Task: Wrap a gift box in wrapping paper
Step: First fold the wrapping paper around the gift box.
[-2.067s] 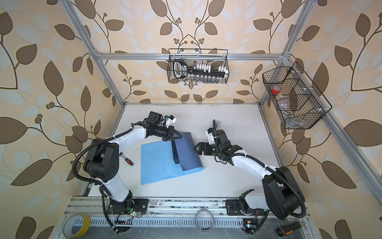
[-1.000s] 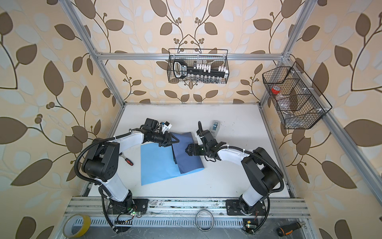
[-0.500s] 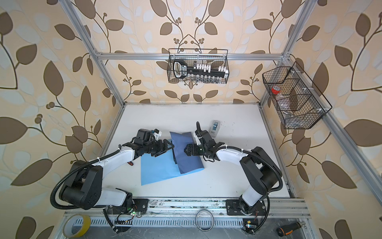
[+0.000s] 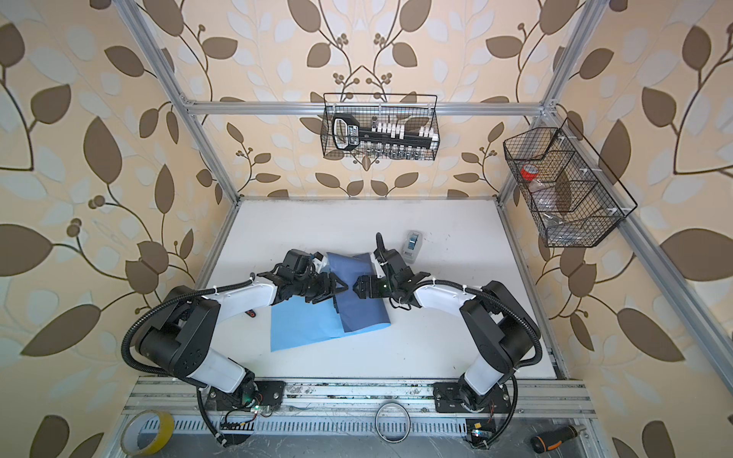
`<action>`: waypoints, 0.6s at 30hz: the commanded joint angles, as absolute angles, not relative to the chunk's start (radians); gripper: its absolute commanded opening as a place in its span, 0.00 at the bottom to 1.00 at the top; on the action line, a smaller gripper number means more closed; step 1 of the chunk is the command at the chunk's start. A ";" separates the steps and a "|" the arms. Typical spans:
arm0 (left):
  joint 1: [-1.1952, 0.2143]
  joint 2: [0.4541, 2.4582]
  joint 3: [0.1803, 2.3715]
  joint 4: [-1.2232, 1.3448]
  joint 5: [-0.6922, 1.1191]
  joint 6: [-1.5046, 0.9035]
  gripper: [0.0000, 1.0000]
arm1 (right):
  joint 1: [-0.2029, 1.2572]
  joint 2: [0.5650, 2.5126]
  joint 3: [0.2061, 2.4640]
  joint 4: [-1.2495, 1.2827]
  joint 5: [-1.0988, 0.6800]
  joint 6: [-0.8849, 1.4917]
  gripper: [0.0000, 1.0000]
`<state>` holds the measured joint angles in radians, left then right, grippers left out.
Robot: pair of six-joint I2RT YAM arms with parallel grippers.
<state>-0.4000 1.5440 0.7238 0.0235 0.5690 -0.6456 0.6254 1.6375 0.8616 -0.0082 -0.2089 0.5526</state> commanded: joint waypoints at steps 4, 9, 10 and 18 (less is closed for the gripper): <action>-0.400 1.573 0.686 0.000 0.531 -0.606 0.54 | 0.566 1.564 0.881 -0.081 -0.256 0.494 1.00; -0.400 1.575 0.667 0.015 0.549 -0.607 0.46 | 0.475 1.571 0.869 -0.088 -0.359 0.464 1.00; -0.401 1.579 0.669 0.016 0.553 -0.607 0.45 | 0.456 1.581 0.872 -0.086 -0.385 0.462 1.00; -0.399 1.589 0.683 0.009 0.578 -0.596 0.36 | 0.451 1.684 0.910 -0.033 -0.474 0.483 0.98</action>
